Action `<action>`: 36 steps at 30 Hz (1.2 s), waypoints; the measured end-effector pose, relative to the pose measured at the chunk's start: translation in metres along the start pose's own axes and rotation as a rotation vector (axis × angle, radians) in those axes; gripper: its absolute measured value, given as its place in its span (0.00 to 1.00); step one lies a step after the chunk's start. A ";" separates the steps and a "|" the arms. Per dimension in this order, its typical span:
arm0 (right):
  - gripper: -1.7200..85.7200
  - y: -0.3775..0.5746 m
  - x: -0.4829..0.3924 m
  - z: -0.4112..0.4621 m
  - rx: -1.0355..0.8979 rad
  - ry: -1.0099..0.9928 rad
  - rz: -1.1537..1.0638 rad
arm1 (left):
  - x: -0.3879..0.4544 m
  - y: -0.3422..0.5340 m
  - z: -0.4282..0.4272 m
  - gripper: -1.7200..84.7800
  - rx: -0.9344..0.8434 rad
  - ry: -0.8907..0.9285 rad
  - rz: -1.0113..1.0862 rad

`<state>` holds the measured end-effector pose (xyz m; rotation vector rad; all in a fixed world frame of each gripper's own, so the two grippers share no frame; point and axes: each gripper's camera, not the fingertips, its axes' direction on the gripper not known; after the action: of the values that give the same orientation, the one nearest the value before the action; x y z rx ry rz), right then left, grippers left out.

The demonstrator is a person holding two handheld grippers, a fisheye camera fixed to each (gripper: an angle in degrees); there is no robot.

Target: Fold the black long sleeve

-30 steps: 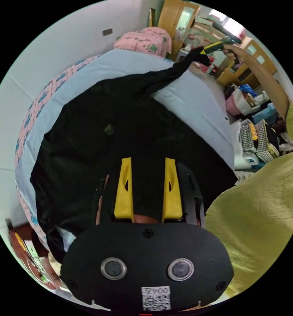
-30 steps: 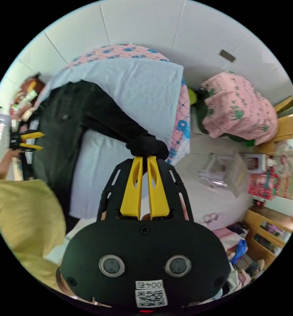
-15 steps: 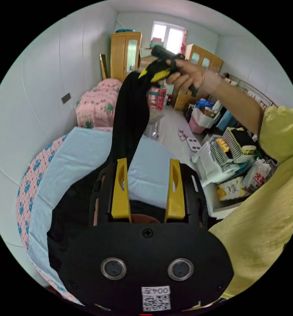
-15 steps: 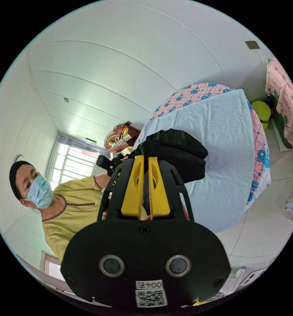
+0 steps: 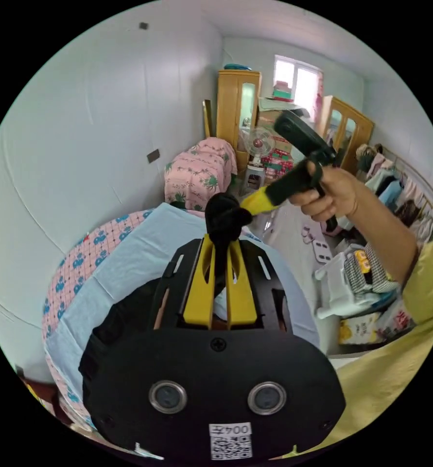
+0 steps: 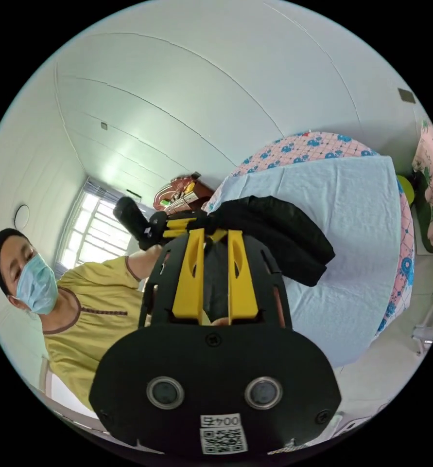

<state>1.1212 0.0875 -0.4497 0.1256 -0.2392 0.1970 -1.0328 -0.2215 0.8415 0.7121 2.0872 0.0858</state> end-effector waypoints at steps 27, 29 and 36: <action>0.19 0.126 0.032 0.591 -0.287 1.072 -0.147 | -0.494 0.350 -0.148 0.07 -0.002 0.170 -0.782; 0.15 0.133 0.034 0.629 -0.350 1.158 -0.220 | -0.524 0.381 -0.141 0.07 0.013 0.185 -0.829; 0.06 0.155 0.040 0.652 -0.394 1.215 -0.266 | -0.580 0.396 -0.133 0.07 0.062 0.251 -0.803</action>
<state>0.9820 0.1498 0.2042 -0.3585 0.9455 -0.0635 -0.7080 -0.1661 1.4752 -0.1500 2.4747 -0.3536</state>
